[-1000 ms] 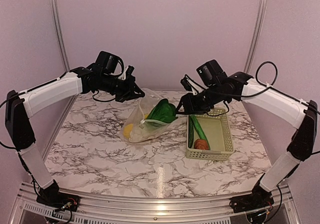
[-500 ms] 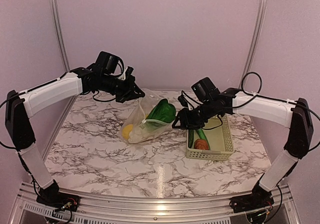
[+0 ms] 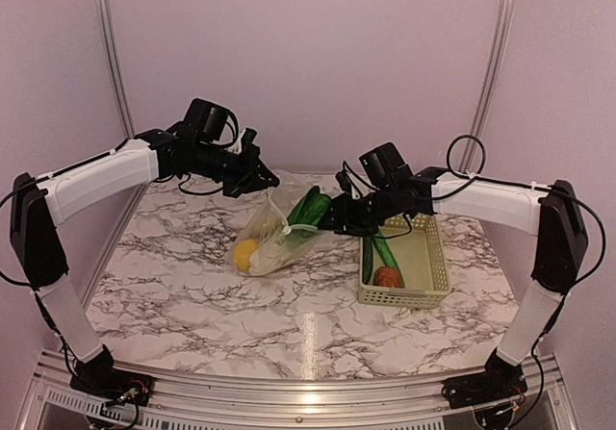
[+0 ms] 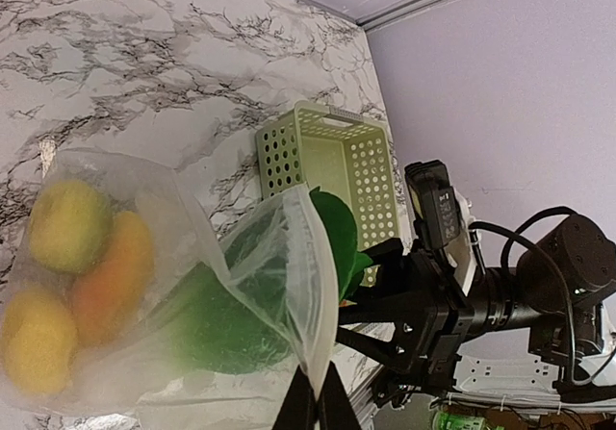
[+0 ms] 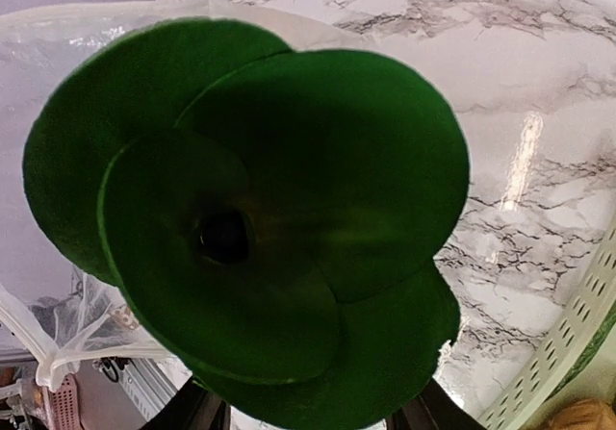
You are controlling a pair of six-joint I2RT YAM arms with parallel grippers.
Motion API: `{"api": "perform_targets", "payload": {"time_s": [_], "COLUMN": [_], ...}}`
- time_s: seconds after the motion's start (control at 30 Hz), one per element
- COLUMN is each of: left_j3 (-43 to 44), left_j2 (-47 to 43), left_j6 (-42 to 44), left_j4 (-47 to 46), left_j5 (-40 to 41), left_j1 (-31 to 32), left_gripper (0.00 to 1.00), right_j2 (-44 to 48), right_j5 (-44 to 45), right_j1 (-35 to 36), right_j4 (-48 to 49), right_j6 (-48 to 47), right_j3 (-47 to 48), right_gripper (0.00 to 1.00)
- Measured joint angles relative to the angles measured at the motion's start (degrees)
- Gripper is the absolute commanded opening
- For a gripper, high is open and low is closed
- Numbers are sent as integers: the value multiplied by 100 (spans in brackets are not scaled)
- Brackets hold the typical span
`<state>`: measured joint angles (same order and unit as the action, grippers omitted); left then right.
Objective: Place the food in the zip-top bag and seal the zipper
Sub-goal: Adjust the zipper food storage bag at the center of the board.
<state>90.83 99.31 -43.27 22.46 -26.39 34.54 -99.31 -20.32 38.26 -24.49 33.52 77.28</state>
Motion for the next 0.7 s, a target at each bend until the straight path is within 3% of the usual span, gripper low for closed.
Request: {"api": "perform_targets", "payload": {"time_s": [0.7], "left_j3": [-72], "left_j2": [0], "left_j6": [-144], "left_j4": [-179], "left_j5": [-61], "left_j1": [0], "left_gripper": [0], "right_j2": [-807], "right_j5": [-752], "right_j1": [-306], "right_j4": [170], "right_j6": [210], "right_j3": [271], "right_gripper": [54]}}
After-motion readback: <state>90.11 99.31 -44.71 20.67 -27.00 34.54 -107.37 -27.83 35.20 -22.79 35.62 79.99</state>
